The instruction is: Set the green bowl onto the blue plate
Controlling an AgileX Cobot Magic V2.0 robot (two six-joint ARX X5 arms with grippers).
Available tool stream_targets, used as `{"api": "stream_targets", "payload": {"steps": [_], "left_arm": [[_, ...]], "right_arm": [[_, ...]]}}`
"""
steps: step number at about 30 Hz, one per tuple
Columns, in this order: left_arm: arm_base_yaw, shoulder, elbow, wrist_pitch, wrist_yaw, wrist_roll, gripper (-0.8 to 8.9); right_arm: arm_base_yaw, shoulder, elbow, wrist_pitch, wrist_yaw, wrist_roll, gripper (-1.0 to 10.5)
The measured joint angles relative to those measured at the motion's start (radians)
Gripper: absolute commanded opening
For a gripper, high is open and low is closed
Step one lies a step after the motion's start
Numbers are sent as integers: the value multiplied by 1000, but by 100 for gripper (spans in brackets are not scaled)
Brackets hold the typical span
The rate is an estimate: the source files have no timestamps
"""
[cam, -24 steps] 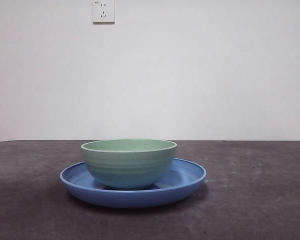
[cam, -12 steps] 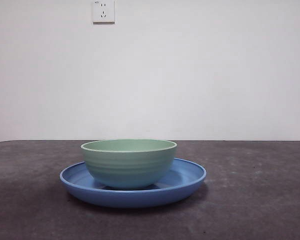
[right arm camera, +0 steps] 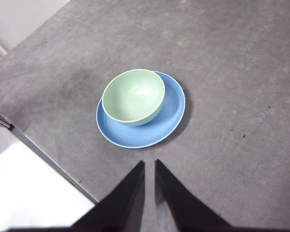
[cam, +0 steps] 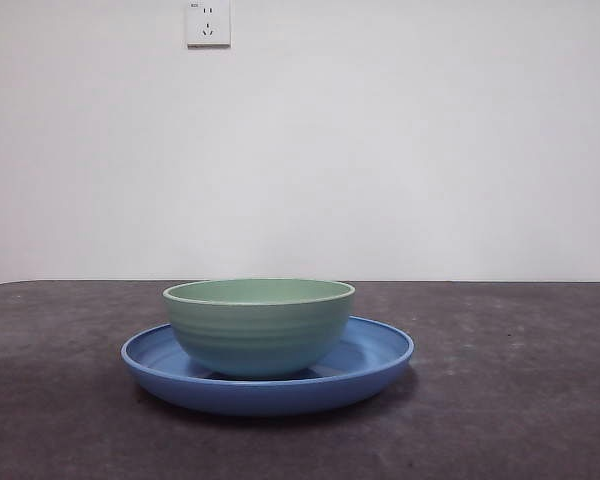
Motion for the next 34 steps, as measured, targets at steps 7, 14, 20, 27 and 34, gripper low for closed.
{"api": "stream_targets", "payload": {"steps": [7,14,20,27,34], "left_arm": [[283,-56,-175,246,-2,114,11],[448,-150,-512,568,-5,103,11],[500,-316,-745,719,-68,74,11],[512,-398,-919,720,-135,-7,11],[512,-463,-965,754,-137,-23,11]], "right_arm": [[0,0,0,0,0,0,32],[0,0,0,0,0,0,32],[0,0,0,0,0,0,32],[0,0,0,0,0,0,32],[0,0,0,0,0,0,32]]}}
